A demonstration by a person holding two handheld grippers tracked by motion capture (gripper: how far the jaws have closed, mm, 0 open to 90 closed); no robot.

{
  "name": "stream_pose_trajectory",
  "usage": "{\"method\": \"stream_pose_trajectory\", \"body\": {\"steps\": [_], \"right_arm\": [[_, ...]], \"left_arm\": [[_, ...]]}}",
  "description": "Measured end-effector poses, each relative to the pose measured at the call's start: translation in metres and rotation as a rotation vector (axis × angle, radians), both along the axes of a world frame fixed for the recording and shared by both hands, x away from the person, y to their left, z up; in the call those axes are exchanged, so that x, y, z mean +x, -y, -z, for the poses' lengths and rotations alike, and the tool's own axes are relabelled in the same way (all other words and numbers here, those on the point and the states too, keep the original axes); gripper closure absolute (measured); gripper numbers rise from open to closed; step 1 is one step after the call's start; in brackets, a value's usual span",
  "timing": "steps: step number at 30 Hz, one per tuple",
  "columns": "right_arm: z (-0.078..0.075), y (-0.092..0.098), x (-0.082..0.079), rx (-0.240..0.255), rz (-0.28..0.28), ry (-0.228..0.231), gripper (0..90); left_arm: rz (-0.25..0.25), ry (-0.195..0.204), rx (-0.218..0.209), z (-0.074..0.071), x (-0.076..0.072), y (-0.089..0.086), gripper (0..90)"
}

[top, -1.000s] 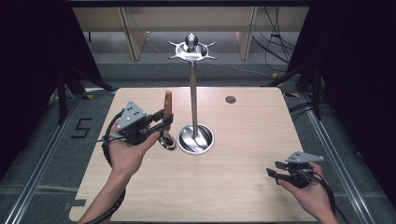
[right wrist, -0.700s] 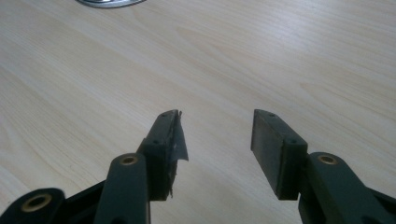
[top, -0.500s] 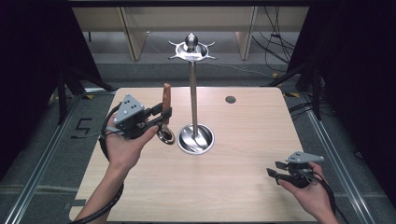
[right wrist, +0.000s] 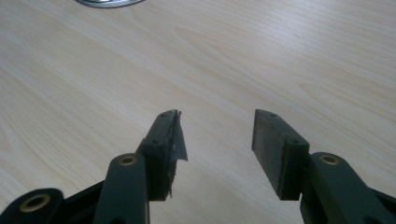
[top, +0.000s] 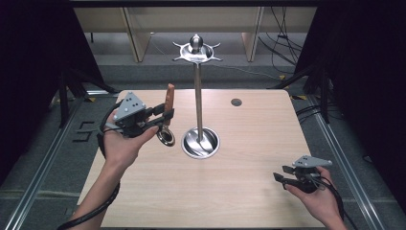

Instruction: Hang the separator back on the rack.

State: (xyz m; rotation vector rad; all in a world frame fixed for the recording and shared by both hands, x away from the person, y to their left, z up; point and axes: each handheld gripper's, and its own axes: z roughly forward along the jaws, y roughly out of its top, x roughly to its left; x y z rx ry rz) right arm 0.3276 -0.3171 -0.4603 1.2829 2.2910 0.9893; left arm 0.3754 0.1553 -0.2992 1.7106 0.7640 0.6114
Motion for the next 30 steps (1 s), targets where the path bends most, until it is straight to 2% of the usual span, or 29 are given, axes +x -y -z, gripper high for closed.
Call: {"method": "stream_pose_trajectory", "body": {"steps": [1,7,8,9,10,11,13,14,17,18,19,20,22,23,26,27,30], "right_arm": [[0.000,0.000,0.000,0.000,0.000,0.000,51.8],[0.000,0.000,0.000,0.005,0.001,-0.004,51.7],[0.000,0.000,0.000,0.000,-0.001,0.002,51.7],[0.000,0.000,0.000,0.000,-0.001,0.000,51.7],[0.000,0.000,0.000,0.003,0.000,0.003,51.7],[0.000,0.000,0.000,0.002,-0.002,0.000,51.7],[0.001,0.000,0.001,0.002,-0.003,0.014,51.7],[0.001,-0.001,0.000,0.007,0.001,0.005,51.7],[0.000,-0.001,0.000,0.001,0.001,-0.007,51.7],[0.000,0.000,0.000,-0.001,-0.003,0.000,51.7],[0.000,0.000,0.000,-0.001,-0.002,0.000,51.7],[0.000,0.000,0.000,-0.002,-0.001,-0.001,51.7],[0.001,0.000,0.000,0.000,-0.002,-0.002,51.7],[0.001,-0.001,0.000,0.003,-0.004,-0.004,51.7],[0.000,-0.001,0.000,0.002,0.003,-0.008,51.6],[0.000,0.000,0.000,-0.001,-0.002,0.000,51.6],[0.001,0.000,0.000,-0.001,0.001,0.005,51.5]], "left_arm": [[0.008,0.019,0.006,-0.001,0.002,-0.001,67.2],[0.011,0.019,0.006,-0.006,0.004,-0.003,67.2],[0.009,0.001,-0.001,-0.007,0.004,-0.003,67.3],[0.014,0.019,0.007,-0.008,0.006,-0.004,67.3],[0.015,0.020,0.007,-0.009,0.006,-0.004,67.2],[0.009,0.003,-0.002,-0.009,0.005,-0.004,67.2],[0.016,0.020,0.006,-0.010,0.007,-0.005,67.2],[0.016,0.021,0.007,-0.010,0.008,-0.005,67.2],[0.013,0.016,0.005,-0.011,0.009,-0.005,67.2],[0.009,0.000,0.002,-0.011,0.008,-0.005,67.2],[0.008,0.000,0.002,-0.011,0.009,-0.005,67.2],[0.011,0.019,0.009,-0.012,0.010,-0.005,67.2],[0.010,0.020,0.012,-0.013,0.011,-0.005,67.2],[0.006,0.006,0.007,-0.013,0.011,-0.005,67.3],[0.014,0.022,0.013,-0.014,0.014,-0.006,67.3],[0.009,0.006,0.006,-0.014,0.014,-0.005,67.2],[0.014,0.008,0.015,-0.015,0.016,-0.006,67.2]]}}
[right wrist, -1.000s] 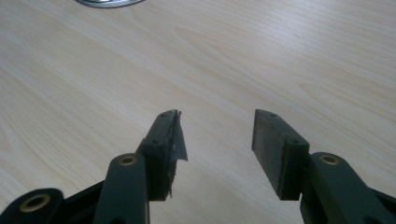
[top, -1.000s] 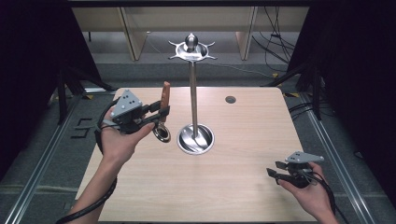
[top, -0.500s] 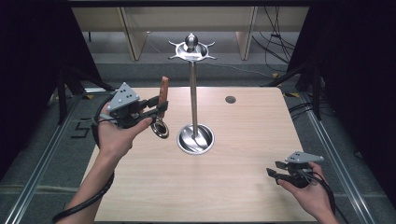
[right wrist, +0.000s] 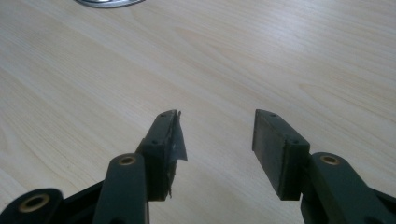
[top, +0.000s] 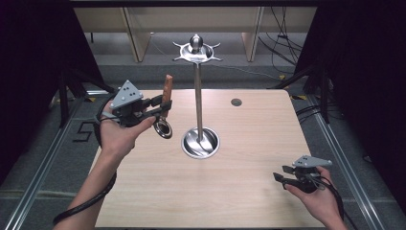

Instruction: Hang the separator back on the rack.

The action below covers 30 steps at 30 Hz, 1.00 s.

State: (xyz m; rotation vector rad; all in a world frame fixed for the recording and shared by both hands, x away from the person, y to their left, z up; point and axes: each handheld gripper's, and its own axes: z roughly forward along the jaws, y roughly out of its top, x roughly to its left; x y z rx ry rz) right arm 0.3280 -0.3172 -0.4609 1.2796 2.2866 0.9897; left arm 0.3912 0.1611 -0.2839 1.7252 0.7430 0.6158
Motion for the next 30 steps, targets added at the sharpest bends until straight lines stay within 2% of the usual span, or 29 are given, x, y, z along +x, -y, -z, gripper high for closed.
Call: {"method": "stream_pose_trajectory", "body": {"steps": [4,5,8,9,12,14,16,20,22,24,25,30], "right_arm": [[-0.001,-0.001,-0.001,0.004,0.008,-0.015,51.5],[-0.001,-0.001,-0.001,0.003,0.006,-0.013,51.6],[0.000,0.000,0.000,-0.001,0.000,-0.009,51.6],[0.000,0.000,0.000,-0.001,0.001,-0.009,51.6],[0.000,0.000,0.000,-0.002,0.001,-0.009,51.5],[0.000,0.000,0.000,0.000,0.002,-0.006,51.5],[0.000,0.000,0.000,-0.003,-0.002,-0.006,51.6],[0.000,0.000,0.000,-0.003,-0.002,-0.005,51.6],[0.000,0.000,0.000,-0.002,0.000,-0.007,51.6],[0.000,0.000,0.000,-0.001,0.002,-0.005,51.6],[0.000,0.000,0.000,-0.001,0.002,-0.005,51.6],[0.000,0.000,0.000,0.001,0.001,-0.004,51.6]], "left_arm": [[0.000,0.001,0.001,-0.001,0.003,-0.001,67.2],[0.005,0.013,0.008,-0.002,0.005,-0.003,67.2],[0.008,0.012,0.006,-0.003,0.007,-0.004,67.2],[0.008,-0.003,0.003,-0.002,0.007,-0.004,67.2],[0.018,0.010,0.018,-0.003,0.009,-0.005,67.2],[0.018,-0.007,0.015,-0.003,0.010,-0.005,67.2],[0.021,0.007,0.021,-0.004,0.012,-0.006,67.2],[0.024,-0.006,0.015,-0.007,0.013,-0.006,67.2],[0.029,0.008,0.024,-0.008,0.015,-0.006,67.2],[0.027,-0.006,0.019,-0.009,0.015,-0.006,67.2],[0.029,0.006,0.027,-0.010,0.017,-0.006,67.2],[0.040,0.003,0.026,-0.015,0.020,-0.007,67.2]]}}
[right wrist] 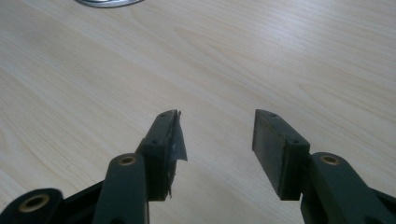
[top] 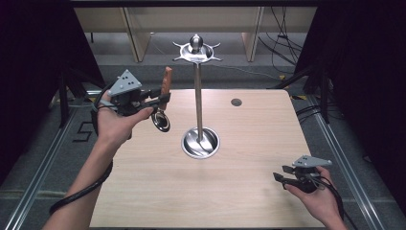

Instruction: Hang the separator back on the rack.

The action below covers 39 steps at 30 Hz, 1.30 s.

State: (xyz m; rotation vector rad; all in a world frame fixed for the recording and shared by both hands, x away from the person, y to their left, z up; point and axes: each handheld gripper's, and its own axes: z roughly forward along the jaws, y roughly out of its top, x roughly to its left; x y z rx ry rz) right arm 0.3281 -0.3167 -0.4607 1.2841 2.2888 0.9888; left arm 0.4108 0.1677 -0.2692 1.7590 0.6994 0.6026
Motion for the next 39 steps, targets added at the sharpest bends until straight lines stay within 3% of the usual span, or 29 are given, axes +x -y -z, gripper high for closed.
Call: {"method": "stream_pose_trajectory", "body": {"steps": [26,39], "right_arm": [[0.000,-0.001,0.000,0.011,-0.004,-0.020,51.6],[0.000,-0.001,0.000,0.008,0.004,-0.014,51.6]], "left_arm": [[0.031,-0.005,0.024,-0.015,0.008,0.001,67.2],[0.040,-0.011,0.009,-0.021,0.012,0.001,67.2]]}}
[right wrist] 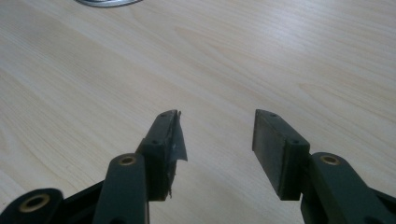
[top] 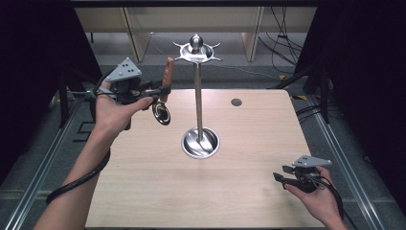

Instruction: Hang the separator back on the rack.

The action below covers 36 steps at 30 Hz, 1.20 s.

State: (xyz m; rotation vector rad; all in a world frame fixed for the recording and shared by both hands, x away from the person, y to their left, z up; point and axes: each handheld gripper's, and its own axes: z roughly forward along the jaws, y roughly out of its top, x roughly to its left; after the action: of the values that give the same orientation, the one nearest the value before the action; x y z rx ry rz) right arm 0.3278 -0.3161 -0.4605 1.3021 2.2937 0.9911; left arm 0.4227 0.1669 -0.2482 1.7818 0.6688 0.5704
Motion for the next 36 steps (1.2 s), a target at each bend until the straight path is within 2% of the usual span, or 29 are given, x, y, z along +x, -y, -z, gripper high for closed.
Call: {"method": "stream_pose_trajectory", "body": {"steps": [4,14,26,31,36], "right_arm": [[0.000,0.000,0.000,0.000,0.001,-0.001,51.6],[0.000,0.000,0.001,0.001,-0.010,-0.003,51.6],[0.000,0.000,0.000,0.001,-0.003,-0.007,51.6],[0.001,0.001,0.001,-0.009,-0.010,0.005,51.7],[0.001,0.000,0.001,-0.003,-0.006,-0.006,51.6]], "left_arm": [[0.006,-0.006,-0.011,-0.001,0.002,-0.001,67.2],[0.012,-0.017,0.000,-0.004,0.005,-0.004,67.2],[0.030,-0.029,0.015,-0.009,0.010,-0.001,67.1],[0.037,-0.037,0.014,-0.011,0.013,0.000,67.1],[0.045,-0.046,0.022,-0.012,0.015,0.002,67.1]]}}
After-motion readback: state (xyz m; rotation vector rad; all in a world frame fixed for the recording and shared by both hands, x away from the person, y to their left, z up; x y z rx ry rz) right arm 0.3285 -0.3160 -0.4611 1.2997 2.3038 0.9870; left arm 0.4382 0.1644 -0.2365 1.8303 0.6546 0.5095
